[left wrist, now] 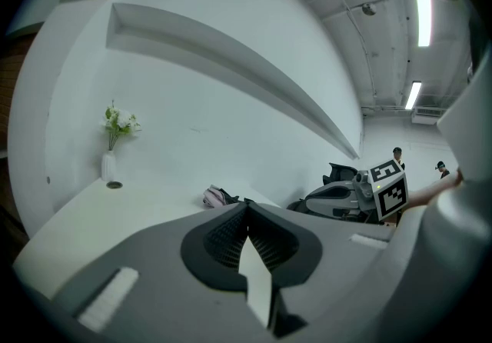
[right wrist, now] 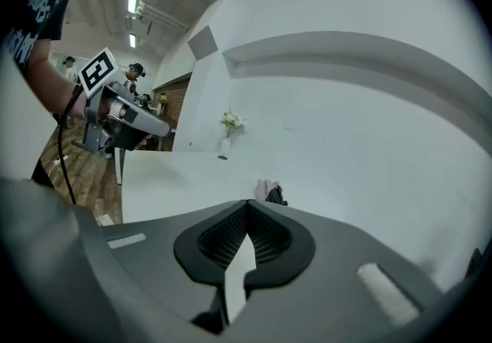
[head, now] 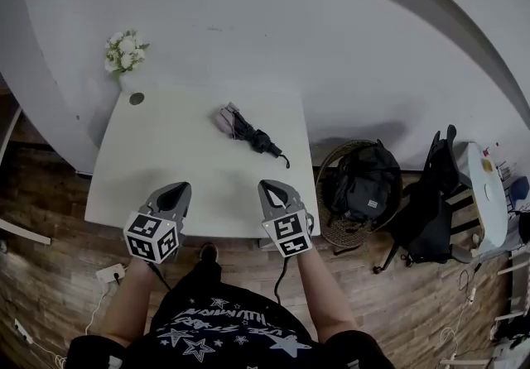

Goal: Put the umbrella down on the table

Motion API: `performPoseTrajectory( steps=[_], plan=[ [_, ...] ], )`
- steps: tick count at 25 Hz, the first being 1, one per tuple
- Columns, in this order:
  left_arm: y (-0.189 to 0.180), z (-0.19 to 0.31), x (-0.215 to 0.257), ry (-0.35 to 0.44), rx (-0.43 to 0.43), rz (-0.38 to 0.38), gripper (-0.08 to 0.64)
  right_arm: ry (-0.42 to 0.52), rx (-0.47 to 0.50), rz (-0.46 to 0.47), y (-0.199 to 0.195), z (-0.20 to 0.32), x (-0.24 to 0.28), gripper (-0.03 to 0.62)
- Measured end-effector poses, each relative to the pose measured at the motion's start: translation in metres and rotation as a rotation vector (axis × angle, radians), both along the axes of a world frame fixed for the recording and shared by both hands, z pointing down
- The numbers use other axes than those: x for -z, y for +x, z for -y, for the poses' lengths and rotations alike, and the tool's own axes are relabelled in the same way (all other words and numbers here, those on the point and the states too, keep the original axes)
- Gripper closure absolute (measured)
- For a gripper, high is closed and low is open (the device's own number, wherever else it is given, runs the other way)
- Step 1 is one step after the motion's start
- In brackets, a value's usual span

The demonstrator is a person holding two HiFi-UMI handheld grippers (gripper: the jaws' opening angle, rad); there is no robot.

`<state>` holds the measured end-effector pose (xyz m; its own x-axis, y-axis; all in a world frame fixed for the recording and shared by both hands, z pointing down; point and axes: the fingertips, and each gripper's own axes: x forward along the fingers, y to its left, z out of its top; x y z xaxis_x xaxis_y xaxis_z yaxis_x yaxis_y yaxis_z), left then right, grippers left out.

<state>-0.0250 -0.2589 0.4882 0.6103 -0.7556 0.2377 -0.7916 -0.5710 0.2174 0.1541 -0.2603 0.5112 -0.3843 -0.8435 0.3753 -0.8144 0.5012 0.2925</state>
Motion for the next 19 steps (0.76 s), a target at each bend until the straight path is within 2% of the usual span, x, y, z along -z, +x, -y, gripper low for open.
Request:
performPoseTrajectory(
  steps=[7,19],
  plan=[
    [0.0,-0.055,-0.007,-0.013,0.011,0.005,0.556,0.006,-0.03,0.068,0.007,-0.05,0.005,0.578],
    [-0.004,-0.114,-0.006,-0.022,0.032,-0.006,0.555,-0.001,-0.014,0.087,0.001,-0.108,0.006,0.578]
  ],
)
